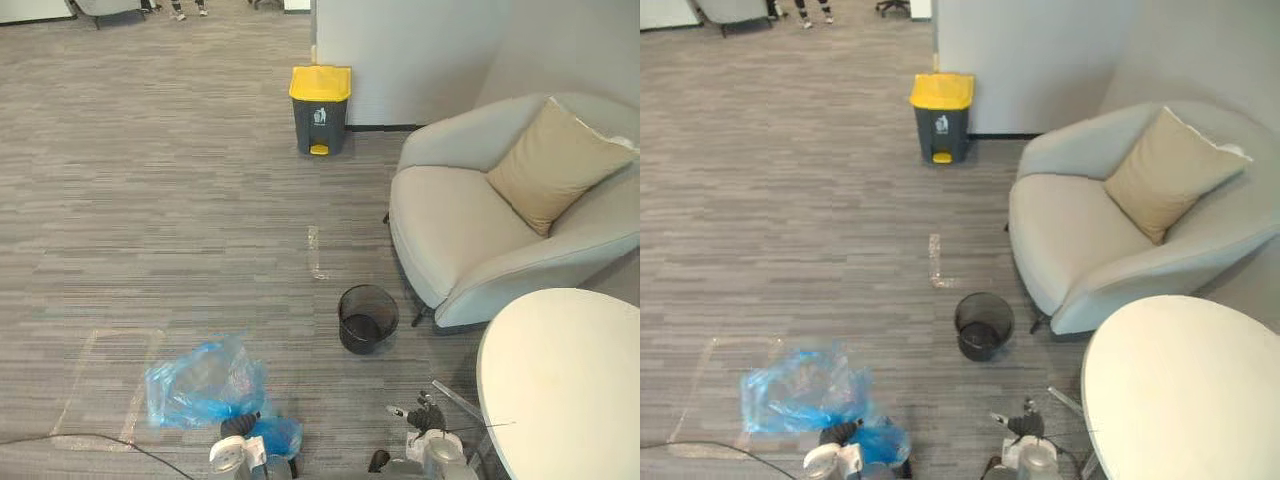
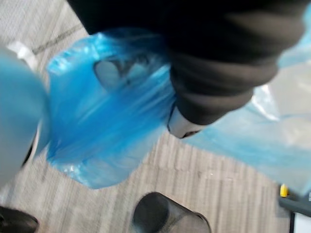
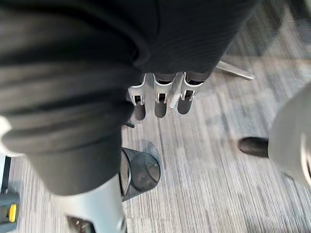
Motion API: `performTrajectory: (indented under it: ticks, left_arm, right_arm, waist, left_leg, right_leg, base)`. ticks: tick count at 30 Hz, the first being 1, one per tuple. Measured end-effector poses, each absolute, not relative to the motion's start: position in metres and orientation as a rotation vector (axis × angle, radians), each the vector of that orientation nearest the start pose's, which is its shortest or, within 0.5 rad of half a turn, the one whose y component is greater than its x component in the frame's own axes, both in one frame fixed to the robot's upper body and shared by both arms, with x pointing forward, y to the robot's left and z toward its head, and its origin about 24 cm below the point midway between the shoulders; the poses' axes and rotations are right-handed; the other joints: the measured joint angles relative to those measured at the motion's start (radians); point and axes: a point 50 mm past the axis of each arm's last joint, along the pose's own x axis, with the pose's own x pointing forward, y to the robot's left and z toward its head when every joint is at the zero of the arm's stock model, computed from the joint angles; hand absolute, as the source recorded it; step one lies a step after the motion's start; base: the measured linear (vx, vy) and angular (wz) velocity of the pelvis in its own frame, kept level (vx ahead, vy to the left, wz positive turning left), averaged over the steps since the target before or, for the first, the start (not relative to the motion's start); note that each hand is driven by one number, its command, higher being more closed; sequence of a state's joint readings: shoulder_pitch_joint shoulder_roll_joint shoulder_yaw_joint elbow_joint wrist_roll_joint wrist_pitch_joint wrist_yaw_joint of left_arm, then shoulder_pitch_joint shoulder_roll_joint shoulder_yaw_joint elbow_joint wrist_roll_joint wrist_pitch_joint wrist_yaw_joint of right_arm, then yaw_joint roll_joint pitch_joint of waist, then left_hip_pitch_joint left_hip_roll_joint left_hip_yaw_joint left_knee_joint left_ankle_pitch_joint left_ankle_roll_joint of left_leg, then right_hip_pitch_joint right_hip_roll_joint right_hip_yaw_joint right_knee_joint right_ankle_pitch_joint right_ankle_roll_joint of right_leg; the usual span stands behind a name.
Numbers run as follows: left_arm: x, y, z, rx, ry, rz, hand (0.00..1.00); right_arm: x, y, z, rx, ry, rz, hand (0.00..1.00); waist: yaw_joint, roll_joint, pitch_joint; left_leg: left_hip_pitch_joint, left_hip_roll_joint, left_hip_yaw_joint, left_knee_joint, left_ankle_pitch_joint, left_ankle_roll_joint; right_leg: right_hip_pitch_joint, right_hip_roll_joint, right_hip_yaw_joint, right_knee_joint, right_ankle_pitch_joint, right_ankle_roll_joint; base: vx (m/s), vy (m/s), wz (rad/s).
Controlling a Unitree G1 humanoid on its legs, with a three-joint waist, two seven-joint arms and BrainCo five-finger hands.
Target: Gather rubbish on tea table into small bin, then transfer packed bag to large trash can.
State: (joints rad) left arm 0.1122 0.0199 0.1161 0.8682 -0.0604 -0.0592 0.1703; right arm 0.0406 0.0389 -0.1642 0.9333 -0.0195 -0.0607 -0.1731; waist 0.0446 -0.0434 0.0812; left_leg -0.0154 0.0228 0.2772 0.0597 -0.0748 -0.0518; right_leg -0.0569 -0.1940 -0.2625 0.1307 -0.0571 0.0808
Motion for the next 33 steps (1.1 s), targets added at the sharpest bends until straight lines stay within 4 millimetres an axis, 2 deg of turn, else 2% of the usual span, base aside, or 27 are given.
performTrajectory:
  ticks: [1,6,10,14,16,17,18,19,20,21,22,23,24,26,27,28,29,31,32,33]
  left_arm:
    - [0.118,0.189,-0.146,-0.001,0.933,0.336,1.00]
    - [0.113,0.192,-0.148,0.011,0.957,0.336,1.00]
    - [0.109,0.195,-0.150,0.019,0.973,0.340,1.00]
    - [0.119,0.197,-0.147,0.039,0.946,0.321,1.00]
    - [0.120,0.199,-0.146,0.044,0.944,0.323,1.00]
    - [0.119,0.199,-0.146,0.045,0.946,0.323,1.00]
    - [0.119,0.198,-0.147,0.043,0.948,0.323,1.00]
    - [0.120,0.196,-0.146,0.041,0.944,0.315,1.00]
    - [0.122,0.196,-0.145,0.046,0.933,0.308,1.00]
    - [0.124,0.196,-0.144,0.047,0.922,0.306,1.00]
    - [0.124,0.200,-0.143,0.057,0.921,0.315,1.00]
    - [0.123,0.201,-0.143,0.057,0.922,0.317,1.00]
    - [0.123,0.201,-0.143,0.055,0.923,0.321,1.00]
    - [0.125,0.196,-0.143,0.042,0.920,0.315,1.00]
    - [0.126,0.194,-0.143,0.034,0.919,0.314,1.00]
    - [0.130,0.192,-0.143,0.021,0.911,0.317,1.00]
    - [0.132,0.191,-0.142,0.019,0.905,0.315,1.00]
    - [0.141,0.189,-0.139,0.016,0.885,0.307,1.00]
    - [0.140,0.189,-0.139,0.013,0.885,0.308,1.00]
    - [0.141,0.180,-0.141,-0.014,0.894,0.302,1.00]
  right_arm:
    - [0.130,-0.171,-0.148,0.017,0.948,-0.315,0.00]
    - [0.128,-0.174,-0.150,0.014,0.961,-0.322,0.00]
    - [0.127,-0.177,-0.152,0.021,0.979,-0.338,0.00]
    - [0.135,-0.182,-0.149,0.051,0.956,-0.383,0.00]
    - [0.141,-0.181,-0.147,0.063,0.942,-0.389,0.00]
    - [0.148,-0.182,-0.144,0.074,0.920,-0.398,0.00]
    - [0.149,-0.183,-0.143,0.073,0.914,-0.400,0.00]
    - [0.149,-0.185,-0.143,0.068,0.910,-0.405,0.00]
    - [0.144,-0.185,-0.144,0.068,0.920,-0.408,0.00]
    - [0.141,-0.184,-0.144,0.081,0.918,-0.417,0.00]
    - [0.132,-0.175,-0.148,0.108,0.941,-0.411,0.00]
    - [0.131,-0.174,-0.148,0.110,0.945,-0.406,0.00]
    - [0.133,-0.177,-0.146,0.121,0.928,-0.425,0.00]
    - [0.133,-0.180,-0.146,0.146,0.918,-0.455,0.00]
    - [0.133,-0.182,-0.145,0.154,0.913,-0.467,0.00]
    - [0.134,-0.184,-0.144,0.158,0.905,-0.479,0.00]
    - [0.133,-0.185,-0.144,0.162,0.906,-0.485,0.00]
    - [0.133,-0.188,-0.144,0.179,0.907,-0.515,0.00]
    - [0.131,-0.188,-0.145,0.180,0.913,-0.519,0.00]
    - [0.128,-0.194,-0.145,0.168,0.913,-0.530,0.00]
  waist:
    - [-0.007,-0.004,-0.004]
    - [-0.007,0.001,-0.011]
    - [-0.008,0.012,-0.015]
    - [-0.005,-0.010,-0.003]
    - [-0.002,-0.019,0.002]
    - [0.003,-0.016,0.012]
    - [0.005,-0.011,0.016]
    - [0.003,0.002,0.031]
    - [0.002,0.004,0.038]
    - [0.006,0.004,0.040]
    - [0.001,-0.013,0.035]
    - [0.001,-0.014,0.036]
    - [-0.009,-0.015,0.035]
    - [-0.014,-0.012,0.039]
    - [-0.016,-0.009,0.040]
    - [-0.025,-0.001,0.043]
    - [-0.031,0.000,0.044]
    - [-0.047,0.001,0.043]
    - [-0.047,-0.004,0.040]
    - [-0.057,0.025,0.038]
  left_leg:
    - [0.014,-0.022,-0.014,-0.028,0.010,0.009]
    - [0.033,-0.055,-0.035,-0.086,0.039,0.027]
    - [0.027,-0.082,-0.101,-0.125,0.068,0.047]
    - [-0.018,-0.100,-0.197,-0.123,0.084,0.050]
    - [-0.021,-0.105,-0.203,-0.106,0.069,0.055]
    - [-0.029,-0.103,-0.200,-0.054,0.025,0.069]
    - [-0.030,-0.100,-0.199,-0.032,0.008,0.074]
    - [-0.029,-0.084,-0.189,0.021,-0.038,0.085]
    - [-0.013,-0.083,-0.189,0.077,-0.090,0.089]
    - [-0.008,-0.091,-0.212,0.101,-0.112,0.094]
    - [0.015,-0.095,-0.242,0.116,-0.145,0.113]
    - [0.021,-0.094,-0.248,0.120,-0.153,0.113]
    - [0.040,-0.092,-0.269,0.120,-0.172,0.120]
    - [0.092,-0.096,-0.292,0.099,-0.175,0.121]
    - [0.121,-0.095,-0.301,0.078,-0.177,0.122]
    - [0.163,-0.088,-0.328,0.041,-0.186,0.120]
    - [0.173,-0.085,-0.339,0.032,-0.189,0.118]
    - [0.239,-0.078,-0.373,-0.001,-0.204,0.092]
    - [0.250,-0.082,-0.372,0.007,-0.210,0.084]
    - [0.239,-0.059,-0.363,0.124,-0.251,0.039]
  right_leg:
    - [0.023,-0.007,0.005,-0.025,0.009,0.010]
    - [0.041,-0.014,0.021,-0.067,0.025,0.018]
    - [0.058,-0.027,-0.038,-0.087,0.018,0.033]
    - [0.086,-0.045,-0.161,-0.089,0.000,0.046]
    - [0.096,-0.053,-0.167,-0.078,-0.002,0.043]
    - [0.095,-0.070,-0.163,-0.010,-0.006,0.036]
    - [0.092,-0.075,-0.162,0.025,-0.007,0.036]
    - [0.077,-0.091,-0.152,0.124,-0.011,0.032]
    - [0.008,-0.125,-0.101,0.339,-0.022,0.000]
    - [-0.056,-0.146,-0.057,0.476,-0.020,-0.053]
    - [-0.151,-0.107,0.057,0.648,-0.084,-0.064]
    - [-0.175,-0.085,0.082,0.681,-0.110,-0.056]
    - [-0.237,-0.020,0.107,0.721,-0.174,-0.040]
    - [-0.282,0.021,0.053,0.684,-0.223,-0.043]
    - [-0.298,0.039,0.032,0.655,-0.229,-0.051]
    - [-0.333,0.077,0.004,0.587,-0.227,-0.055]
    - [-0.346,0.091,-0.002,0.557,-0.223,-0.057]
    - [-0.368,0.152,0.016,0.373,-0.138,-0.118]
    - [-0.360,0.153,0.019,0.342,-0.115,-0.125]
    - [-0.316,0.156,-0.006,0.336,-0.075,-0.148]
  base:
    - [-0.03,0.171,0.27]
    - [0.03,0.096,0.17]
    - [0.08,0.040,0.46]
    - [0.14,-0.016,0.86]
    - [0.13,0.024,0.41]
    - [0.10,0.050,0.19]
    - [0.10,0.095,0.19]
    - [0.06,0.114,0.20]
    - [0.13,0.171,0.25]
    - [0.24,0.139,0.34]
    - [0.27,0.081,0.32]
    - [0.31,0.044,0.43]
    - [0.24,0.031,0.33]
    - [0.38,0.029,0.43]
    - [0.59,0.000,0.50]
    - [0.37,-0.010,0.42]
    - [0.62,-0.061,0.71]
    - [0.54,-0.081,0.86]
    - [0.71,-0.102,0.85]
    - [0.83,-0.117,0.68]
